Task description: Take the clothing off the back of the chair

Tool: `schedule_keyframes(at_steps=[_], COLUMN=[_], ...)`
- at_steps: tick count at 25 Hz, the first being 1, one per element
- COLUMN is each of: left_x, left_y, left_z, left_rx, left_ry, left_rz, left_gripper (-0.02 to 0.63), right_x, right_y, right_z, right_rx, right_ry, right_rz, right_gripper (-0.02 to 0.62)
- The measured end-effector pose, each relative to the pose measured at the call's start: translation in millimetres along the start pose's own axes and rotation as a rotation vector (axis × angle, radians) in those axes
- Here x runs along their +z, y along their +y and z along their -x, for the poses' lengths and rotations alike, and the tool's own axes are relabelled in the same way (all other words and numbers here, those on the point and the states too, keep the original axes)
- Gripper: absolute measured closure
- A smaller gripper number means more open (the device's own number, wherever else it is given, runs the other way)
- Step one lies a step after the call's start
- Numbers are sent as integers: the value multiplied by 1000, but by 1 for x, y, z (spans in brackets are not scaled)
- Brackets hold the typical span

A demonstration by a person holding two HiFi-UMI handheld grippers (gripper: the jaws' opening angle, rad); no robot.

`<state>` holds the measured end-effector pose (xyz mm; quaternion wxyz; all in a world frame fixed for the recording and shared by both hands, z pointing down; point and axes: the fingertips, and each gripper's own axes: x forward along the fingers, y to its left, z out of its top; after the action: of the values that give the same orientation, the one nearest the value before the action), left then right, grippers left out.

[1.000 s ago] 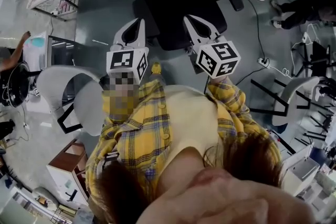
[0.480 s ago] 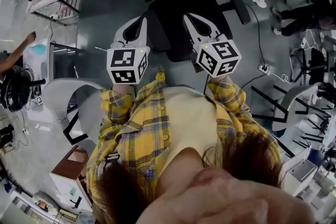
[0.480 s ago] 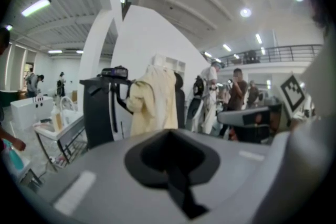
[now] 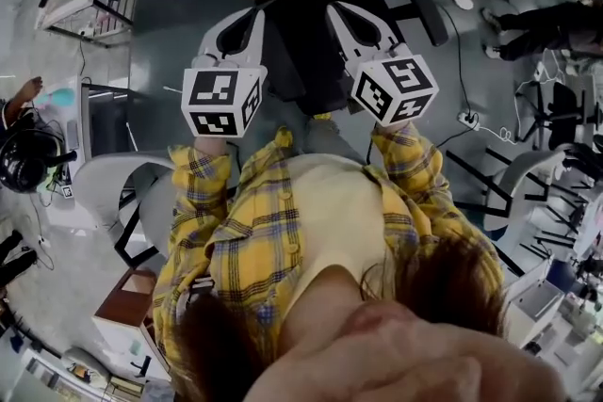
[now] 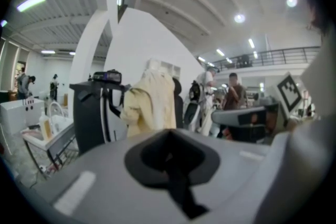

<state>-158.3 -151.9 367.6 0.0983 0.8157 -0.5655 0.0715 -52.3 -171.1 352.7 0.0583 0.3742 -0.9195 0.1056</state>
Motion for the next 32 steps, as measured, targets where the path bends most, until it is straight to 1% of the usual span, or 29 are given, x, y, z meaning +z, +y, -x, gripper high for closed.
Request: schedule_keyframes(at_steps=[9,21,27,32], left_x=[28,72,83,91], left_y=[19,25,43,61], left_z=[-52,-134,-156,-171], left_rx=[39,83,143,188], left_ry=[-25,-61,-48,-58], left_rz=[20,2,-17,9], left_gripper=[601,601,601,593], right_x=[33,81,95,111], right_y=[-41,-110,-134,-163], right_z=[-39,-80,-92,-104], right_rx=[35,73,68,48], right_ry=[-30,-63,-74,-101], right_rz=[46,99,114,128], right_gripper=[583,583,583,582])
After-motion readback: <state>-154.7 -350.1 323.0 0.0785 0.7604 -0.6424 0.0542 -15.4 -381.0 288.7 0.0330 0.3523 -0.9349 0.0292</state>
